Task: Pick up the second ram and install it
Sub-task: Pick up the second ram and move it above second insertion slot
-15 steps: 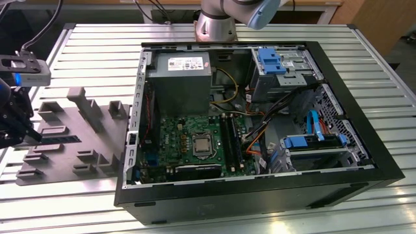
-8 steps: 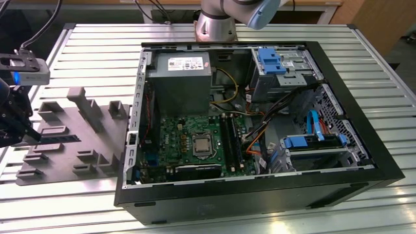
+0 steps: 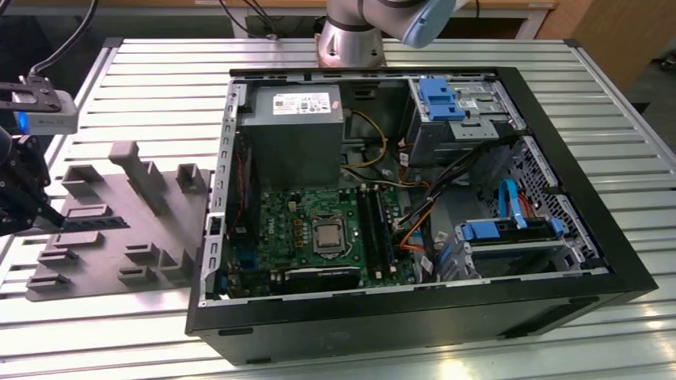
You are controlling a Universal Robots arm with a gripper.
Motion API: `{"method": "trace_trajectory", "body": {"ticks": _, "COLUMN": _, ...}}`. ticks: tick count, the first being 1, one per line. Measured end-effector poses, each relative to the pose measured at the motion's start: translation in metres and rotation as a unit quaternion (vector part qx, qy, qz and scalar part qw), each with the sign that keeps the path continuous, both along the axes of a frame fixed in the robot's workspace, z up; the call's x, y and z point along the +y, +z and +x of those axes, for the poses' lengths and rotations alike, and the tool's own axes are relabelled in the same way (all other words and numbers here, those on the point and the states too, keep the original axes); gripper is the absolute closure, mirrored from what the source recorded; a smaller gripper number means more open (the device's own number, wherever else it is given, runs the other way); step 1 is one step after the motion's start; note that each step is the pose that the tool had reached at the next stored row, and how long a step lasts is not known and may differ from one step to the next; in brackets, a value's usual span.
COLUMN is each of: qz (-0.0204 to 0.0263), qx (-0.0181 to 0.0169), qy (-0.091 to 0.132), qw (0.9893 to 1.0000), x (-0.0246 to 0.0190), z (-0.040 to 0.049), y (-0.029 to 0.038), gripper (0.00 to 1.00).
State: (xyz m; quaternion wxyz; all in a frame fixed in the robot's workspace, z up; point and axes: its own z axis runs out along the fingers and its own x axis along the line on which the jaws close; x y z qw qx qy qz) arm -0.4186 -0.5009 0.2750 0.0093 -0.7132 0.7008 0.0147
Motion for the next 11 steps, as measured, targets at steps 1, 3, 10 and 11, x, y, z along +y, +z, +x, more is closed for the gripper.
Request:
{"method": "trace_trajectory", "body": {"ticks": 1, "qz": 0.0000, "qx": 0.0000, "qy": 0.000, "qw": 1.0000, "x": 0.0000, "z": 0.0000, "y": 0.0007, "gripper": 0.89}}
{"method": "trace_trajectory", "body": {"ticks": 3, "qz": 0.0001, "qx": 0.0000, "qy": 0.000, "qw": 1.0000, "x": 0.0000, "z": 0.0000, "y": 0.0021, "gripper": 0.89}}
{"method": "trace_trajectory", "body": {"ticks": 10, "qz": 0.0002, "qx": -0.0002, "qy": 0.000, "qw": 1.0000, "x": 0.0000, "z": 0.0000, "y": 0.0055, "gripper": 0.89}}
{"method": "trace_trajectory", "body": {"ticks": 11, "qz": 0.0001, "qx": -0.0001, "qy": 0.000, "qw": 1.0000, "x": 0.0000, "z": 0.0000, "y": 0.0059, "gripper": 0.89}}
